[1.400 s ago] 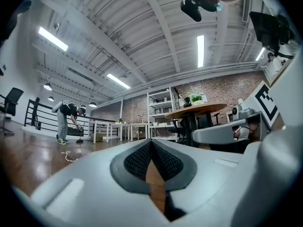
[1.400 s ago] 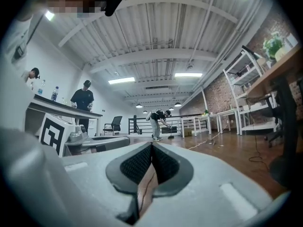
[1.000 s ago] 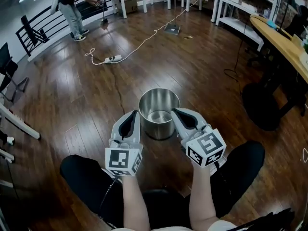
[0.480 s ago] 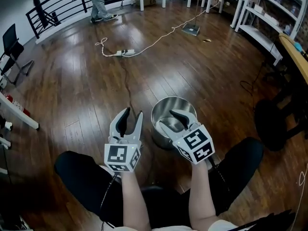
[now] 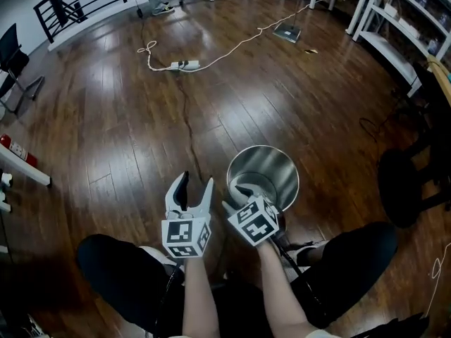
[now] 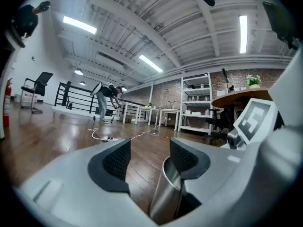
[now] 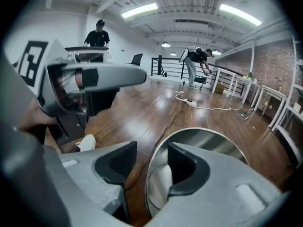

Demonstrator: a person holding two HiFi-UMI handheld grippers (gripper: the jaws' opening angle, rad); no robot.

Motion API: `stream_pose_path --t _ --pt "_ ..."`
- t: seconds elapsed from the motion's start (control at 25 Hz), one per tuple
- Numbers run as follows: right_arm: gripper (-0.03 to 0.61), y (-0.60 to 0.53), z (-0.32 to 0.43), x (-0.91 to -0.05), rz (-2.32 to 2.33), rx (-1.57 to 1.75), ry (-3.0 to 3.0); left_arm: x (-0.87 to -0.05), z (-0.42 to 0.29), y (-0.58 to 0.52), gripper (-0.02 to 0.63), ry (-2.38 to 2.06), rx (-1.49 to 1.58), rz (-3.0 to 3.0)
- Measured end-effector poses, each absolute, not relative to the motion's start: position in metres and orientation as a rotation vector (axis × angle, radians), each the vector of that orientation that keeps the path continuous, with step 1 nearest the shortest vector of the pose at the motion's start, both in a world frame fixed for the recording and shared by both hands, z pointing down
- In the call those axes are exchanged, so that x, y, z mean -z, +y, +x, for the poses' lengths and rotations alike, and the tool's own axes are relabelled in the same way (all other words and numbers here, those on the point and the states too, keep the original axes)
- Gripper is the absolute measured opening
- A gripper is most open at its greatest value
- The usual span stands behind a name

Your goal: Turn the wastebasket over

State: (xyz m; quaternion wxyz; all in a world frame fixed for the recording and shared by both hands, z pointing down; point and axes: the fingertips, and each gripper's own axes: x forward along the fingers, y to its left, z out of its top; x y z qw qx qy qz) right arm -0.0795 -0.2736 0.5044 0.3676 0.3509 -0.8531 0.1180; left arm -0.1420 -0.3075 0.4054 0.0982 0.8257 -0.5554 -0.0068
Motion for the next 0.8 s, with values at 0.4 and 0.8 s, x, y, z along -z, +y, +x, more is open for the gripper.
stream_pose_path --t 0.4,0.8 --pt "0.029 -0.291 -0.077 -0.522 0.898 -0.538 -2.222 -0.415 -0.164 -0.327 0.259 -1.684 -0.013 2.386" --pt "0.152 -0.301 -0.066 -0.469 0.99 -0.525 -2.353 -0.422 -0.155 -0.325 0.25 -1.669 -0.047 2.385"
